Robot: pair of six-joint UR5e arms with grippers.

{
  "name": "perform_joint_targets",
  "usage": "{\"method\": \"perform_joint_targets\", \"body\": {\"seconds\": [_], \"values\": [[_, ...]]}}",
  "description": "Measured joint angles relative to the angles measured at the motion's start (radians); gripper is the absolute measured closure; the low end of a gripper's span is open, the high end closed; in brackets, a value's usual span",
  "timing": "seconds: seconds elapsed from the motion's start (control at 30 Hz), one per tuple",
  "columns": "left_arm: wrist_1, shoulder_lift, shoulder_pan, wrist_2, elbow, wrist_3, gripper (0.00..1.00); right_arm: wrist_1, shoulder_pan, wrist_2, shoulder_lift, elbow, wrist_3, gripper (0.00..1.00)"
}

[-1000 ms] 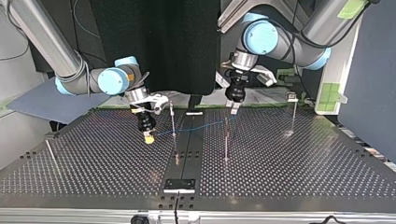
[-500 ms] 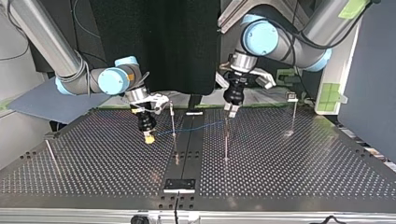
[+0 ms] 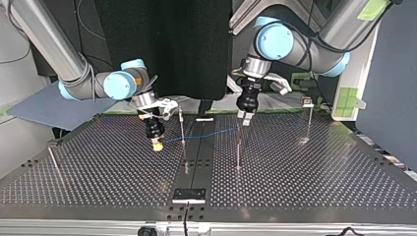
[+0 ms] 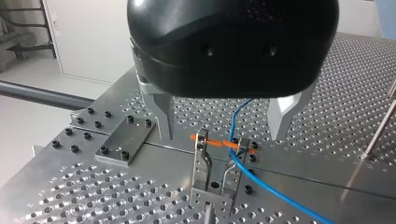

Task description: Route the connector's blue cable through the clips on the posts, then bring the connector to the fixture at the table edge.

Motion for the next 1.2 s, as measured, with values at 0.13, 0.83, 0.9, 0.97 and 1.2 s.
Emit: {"method": "perform_joint_targets", "body": {"seconds": [0.13,0.83,0.9,0.97,1.2], "values": [[-0.004,0.0,-0.001,-0.002,0.0,0.0,0.02,-0.001,0.0,0.0,0.0,0.0,0.002,0.98],[-0.012,0.0,-0.002,-0.023,-0.002,-0.003,0.02,0.001,0.0,-0.001,0.0,0.0,0.007,0.98],[-0.012,0.0,-0.002,-0.024,-0.002,-0.002,0.02,0.001,-0.001,0.0,0.0,0.0,0.007,0.98],[-0.012,0.0,-0.003,-0.025,-0.002,0.003,0.02,0.002,-0.001,0.0,0.0,0.0,0.007,0.98],[0.007,-0.001,-0.01,-0.002,-0.008,0.038,0.02,0.002,0.001,0.0,0.0,0.0,0.007,0.98]]}}
